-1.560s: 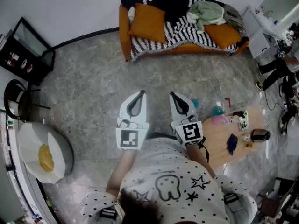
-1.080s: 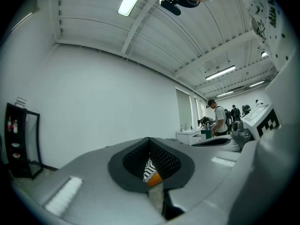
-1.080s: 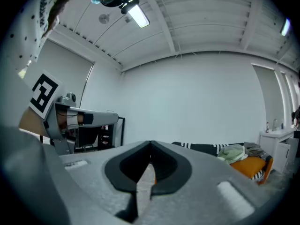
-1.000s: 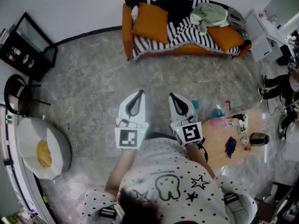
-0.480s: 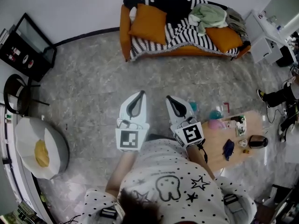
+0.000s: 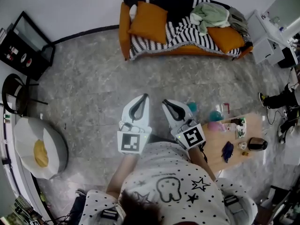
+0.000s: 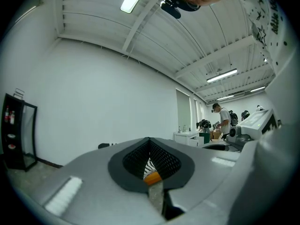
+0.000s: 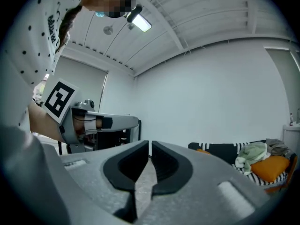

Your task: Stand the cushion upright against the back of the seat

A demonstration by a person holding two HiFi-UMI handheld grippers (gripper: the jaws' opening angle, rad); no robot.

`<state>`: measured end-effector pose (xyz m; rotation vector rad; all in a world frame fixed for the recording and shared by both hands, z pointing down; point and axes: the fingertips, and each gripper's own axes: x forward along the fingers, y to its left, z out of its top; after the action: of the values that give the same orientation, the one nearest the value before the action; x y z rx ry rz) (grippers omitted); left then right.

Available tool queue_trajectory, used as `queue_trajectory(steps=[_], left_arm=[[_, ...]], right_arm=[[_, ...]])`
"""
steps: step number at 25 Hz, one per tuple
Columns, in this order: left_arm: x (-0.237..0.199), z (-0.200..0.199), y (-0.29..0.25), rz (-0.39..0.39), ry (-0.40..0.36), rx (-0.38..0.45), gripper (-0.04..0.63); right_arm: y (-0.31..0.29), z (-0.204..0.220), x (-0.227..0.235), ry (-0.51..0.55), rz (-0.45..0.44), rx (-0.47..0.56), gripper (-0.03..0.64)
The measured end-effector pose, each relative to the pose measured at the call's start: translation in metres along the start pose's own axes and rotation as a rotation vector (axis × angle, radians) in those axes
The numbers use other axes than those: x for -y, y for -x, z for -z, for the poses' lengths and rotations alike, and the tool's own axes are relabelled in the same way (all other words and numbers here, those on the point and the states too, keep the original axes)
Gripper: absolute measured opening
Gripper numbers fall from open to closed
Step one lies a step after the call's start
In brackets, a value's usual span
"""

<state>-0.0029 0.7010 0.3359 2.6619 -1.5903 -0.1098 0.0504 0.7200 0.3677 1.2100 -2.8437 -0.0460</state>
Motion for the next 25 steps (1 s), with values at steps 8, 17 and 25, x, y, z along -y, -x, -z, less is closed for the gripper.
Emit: queue_trajectory(steps=[8, 17, 25], left_arm=[[-0.046, 0.006, -0.025, 0.017, 0.015, -0.026, -0.003], [-0.137, -0.022, -0.068, 0.033, -0.025, -0.006, -0.003], [-0.166, -0.021, -0.095, 0.093, -0.035, -0.006, -0.003]], right_arm=[[-0.044, 0.015, 0.029, -0.011, 0.104, -0.054, -0.002], [-0.129, 0.004, 0.051, -0.031, 0.188, -0.062, -0.002], [-0.163, 0.005, 0.076, -0.039, 0.354, -0.07, -0.002]])
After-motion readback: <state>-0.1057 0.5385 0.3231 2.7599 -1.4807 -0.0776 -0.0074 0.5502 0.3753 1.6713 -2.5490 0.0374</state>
